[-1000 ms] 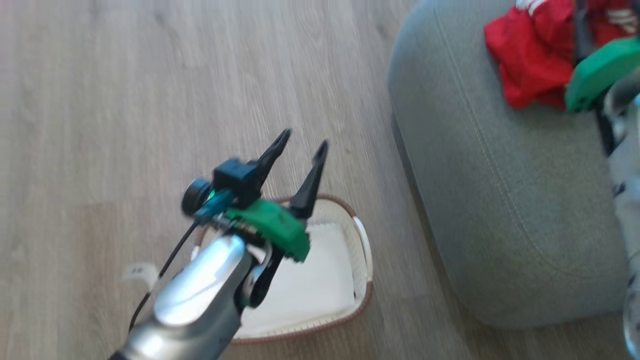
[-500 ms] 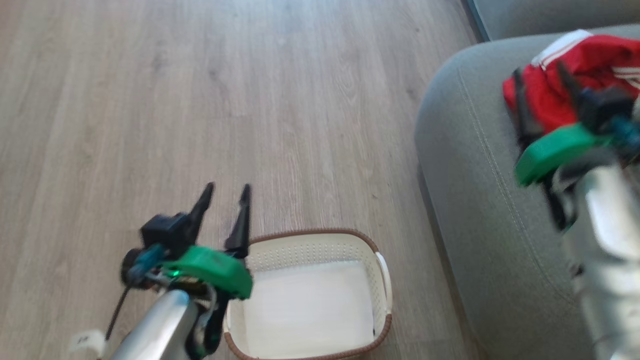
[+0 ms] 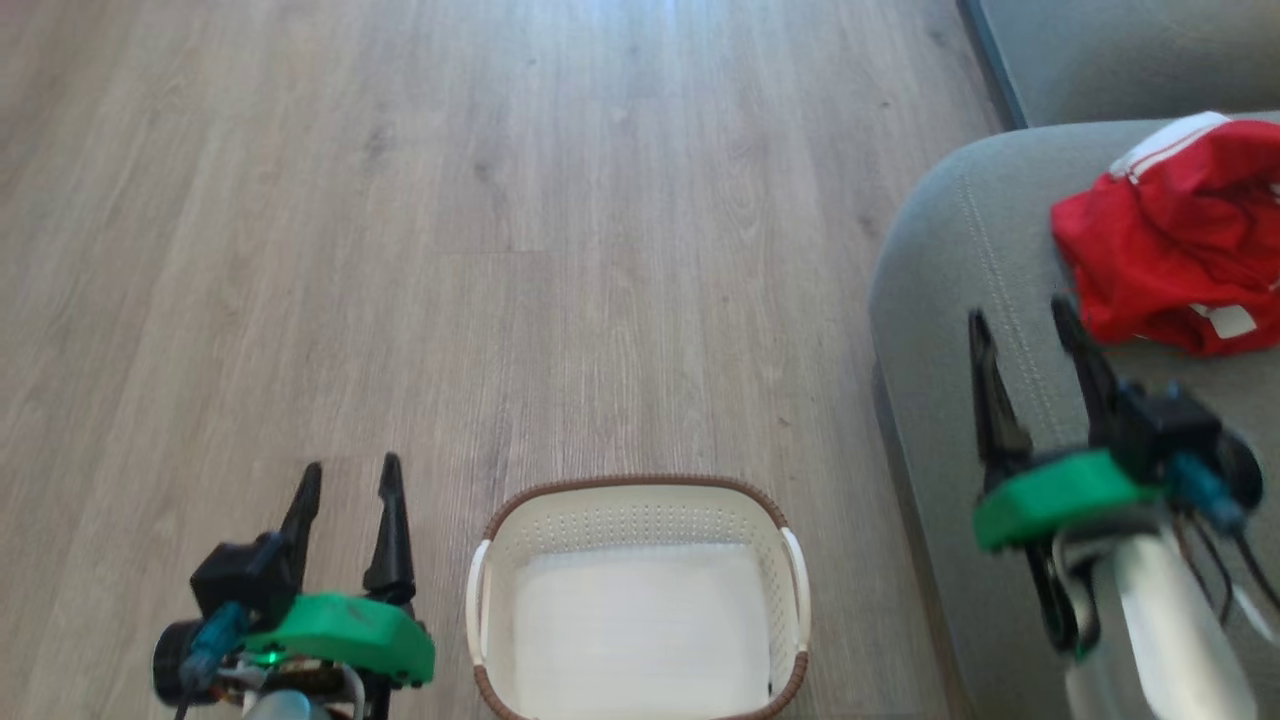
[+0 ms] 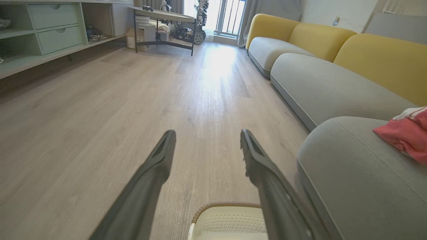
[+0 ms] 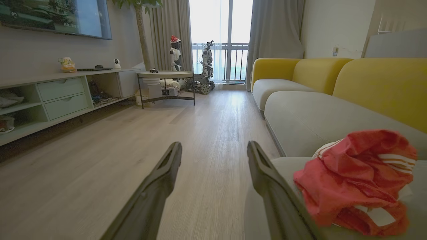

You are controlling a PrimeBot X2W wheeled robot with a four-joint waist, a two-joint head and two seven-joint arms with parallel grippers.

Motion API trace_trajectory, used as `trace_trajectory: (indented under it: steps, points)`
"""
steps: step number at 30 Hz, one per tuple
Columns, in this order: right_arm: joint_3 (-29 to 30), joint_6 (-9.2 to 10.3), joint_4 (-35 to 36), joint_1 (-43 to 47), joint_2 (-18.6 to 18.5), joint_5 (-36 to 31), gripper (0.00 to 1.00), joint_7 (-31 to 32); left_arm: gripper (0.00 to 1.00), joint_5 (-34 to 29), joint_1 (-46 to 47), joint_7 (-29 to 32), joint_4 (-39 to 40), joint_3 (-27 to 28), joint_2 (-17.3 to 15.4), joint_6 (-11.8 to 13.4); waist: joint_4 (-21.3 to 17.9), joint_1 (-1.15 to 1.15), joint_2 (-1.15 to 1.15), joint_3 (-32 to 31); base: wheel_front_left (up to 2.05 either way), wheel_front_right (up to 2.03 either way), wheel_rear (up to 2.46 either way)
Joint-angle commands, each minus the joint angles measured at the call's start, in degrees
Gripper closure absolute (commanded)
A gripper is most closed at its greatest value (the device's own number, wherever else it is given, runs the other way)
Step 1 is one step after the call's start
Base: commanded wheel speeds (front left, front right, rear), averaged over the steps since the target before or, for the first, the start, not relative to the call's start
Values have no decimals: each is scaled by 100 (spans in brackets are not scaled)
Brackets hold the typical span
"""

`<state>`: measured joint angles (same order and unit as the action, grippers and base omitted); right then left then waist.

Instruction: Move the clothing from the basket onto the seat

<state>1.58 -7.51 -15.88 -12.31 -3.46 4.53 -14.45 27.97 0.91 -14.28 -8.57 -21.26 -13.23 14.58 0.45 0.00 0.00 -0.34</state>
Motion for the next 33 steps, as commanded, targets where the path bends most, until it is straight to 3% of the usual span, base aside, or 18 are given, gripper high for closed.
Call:
trace_trajectory:
  steps: [1, 11, 33]
  points:
    - [-72, 2, 300, -3, 46, -16, 0, -29, 0, -67, 149, -72, 239, 287, -26, 32, 43, 0, 0, -8, 0, 0, 0]
    - [-178, 2, 773, 826, 56, 603, 0, 24, 0, -283, -342, -72, 331, 682, 164, -76, 225, 0, 0, -43, 0, 0, 0]
    - [-332, 2, 510, 996, 57, 636, 0, -34, 0, -626, -564, -72, 164, 1060, 393, -354, 304, 0, 0, -201, 0, 0, 0]
